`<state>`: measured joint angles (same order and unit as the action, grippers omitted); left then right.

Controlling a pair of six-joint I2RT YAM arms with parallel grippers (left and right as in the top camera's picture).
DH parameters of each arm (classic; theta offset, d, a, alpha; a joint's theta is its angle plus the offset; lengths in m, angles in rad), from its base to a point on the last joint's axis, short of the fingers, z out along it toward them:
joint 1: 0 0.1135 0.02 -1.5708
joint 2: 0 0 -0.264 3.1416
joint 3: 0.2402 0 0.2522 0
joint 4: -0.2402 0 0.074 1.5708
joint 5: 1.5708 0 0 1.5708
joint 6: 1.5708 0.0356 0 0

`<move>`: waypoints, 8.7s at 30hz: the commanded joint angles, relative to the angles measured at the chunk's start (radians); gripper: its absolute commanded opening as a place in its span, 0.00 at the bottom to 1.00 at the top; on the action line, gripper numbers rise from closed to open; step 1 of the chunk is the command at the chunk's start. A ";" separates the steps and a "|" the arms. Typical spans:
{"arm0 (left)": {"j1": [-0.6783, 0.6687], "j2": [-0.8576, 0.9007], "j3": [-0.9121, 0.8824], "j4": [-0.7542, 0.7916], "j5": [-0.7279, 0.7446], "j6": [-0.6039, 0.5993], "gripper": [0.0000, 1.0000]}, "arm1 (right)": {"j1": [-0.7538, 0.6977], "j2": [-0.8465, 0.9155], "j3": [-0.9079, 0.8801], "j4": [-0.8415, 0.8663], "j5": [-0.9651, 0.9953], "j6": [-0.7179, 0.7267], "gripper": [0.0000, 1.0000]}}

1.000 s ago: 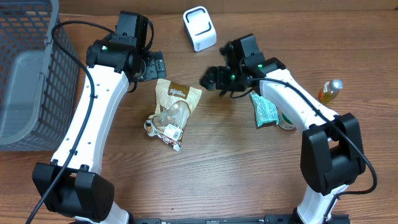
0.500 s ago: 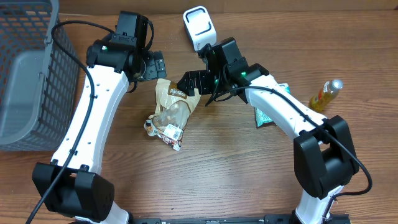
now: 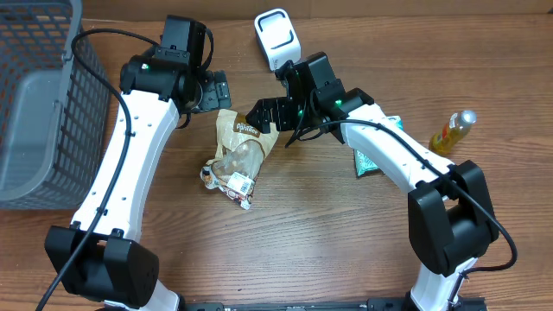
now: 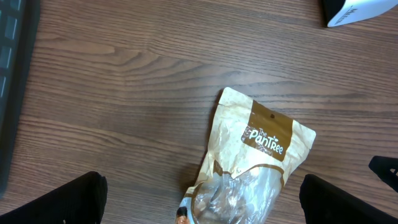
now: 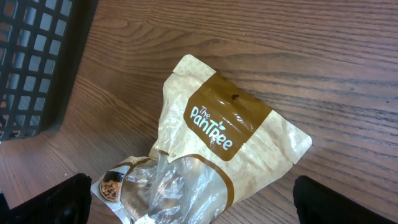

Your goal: Scan the item barcode

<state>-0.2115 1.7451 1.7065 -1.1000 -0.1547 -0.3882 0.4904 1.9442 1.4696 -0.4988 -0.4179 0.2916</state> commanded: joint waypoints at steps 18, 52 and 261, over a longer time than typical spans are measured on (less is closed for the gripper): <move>-0.005 -0.012 0.017 0.000 -0.009 0.015 1.00 | -0.007 -0.001 0.016 0.004 0.006 -0.001 1.00; -0.005 -0.012 0.017 0.000 -0.009 0.015 1.00 | -0.007 -0.001 0.016 0.004 0.006 -0.001 1.00; -0.005 -0.012 0.017 0.000 -0.010 0.015 1.00 | 0.154 0.163 0.007 0.027 0.145 0.355 0.59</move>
<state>-0.2115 1.7451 1.7065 -1.1000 -0.1547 -0.3882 0.6144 2.0659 1.4696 -0.4889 -0.2848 0.6289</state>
